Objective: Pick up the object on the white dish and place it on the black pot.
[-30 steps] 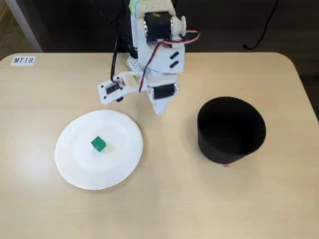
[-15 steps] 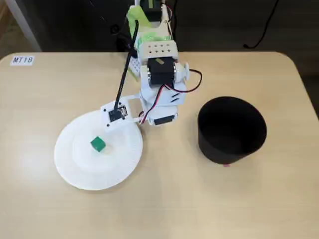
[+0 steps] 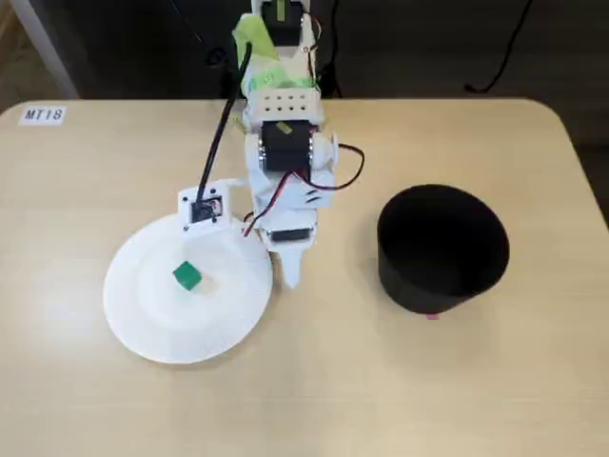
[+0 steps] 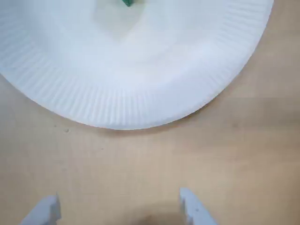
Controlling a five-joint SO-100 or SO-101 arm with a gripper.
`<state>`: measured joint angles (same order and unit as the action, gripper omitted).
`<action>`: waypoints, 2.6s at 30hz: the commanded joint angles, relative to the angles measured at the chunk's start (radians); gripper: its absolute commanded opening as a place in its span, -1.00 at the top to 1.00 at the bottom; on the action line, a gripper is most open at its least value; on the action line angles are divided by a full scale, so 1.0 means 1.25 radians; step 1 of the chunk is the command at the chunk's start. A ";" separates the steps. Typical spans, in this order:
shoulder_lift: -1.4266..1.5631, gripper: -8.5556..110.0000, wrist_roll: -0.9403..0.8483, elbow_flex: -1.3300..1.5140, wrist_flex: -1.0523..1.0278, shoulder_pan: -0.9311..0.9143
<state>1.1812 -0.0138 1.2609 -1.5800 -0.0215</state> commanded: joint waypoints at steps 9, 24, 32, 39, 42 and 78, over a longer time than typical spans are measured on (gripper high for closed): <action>0.045 0.28 0.131 -0.022 0.049 -0.096; 0.009 0.28 0.252 -0.022 0.125 -0.237; -0.029 0.32 0.282 -0.022 0.135 -0.301; -0.064 0.33 0.270 -0.028 0.152 -0.330; -0.076 0.34 0.258 -0.029 0.160 -0.341; -0.166 0.49 0.217 -0.032 0.248 -0.358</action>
<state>0.9618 0.2669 1.2609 -1.2793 -0.4771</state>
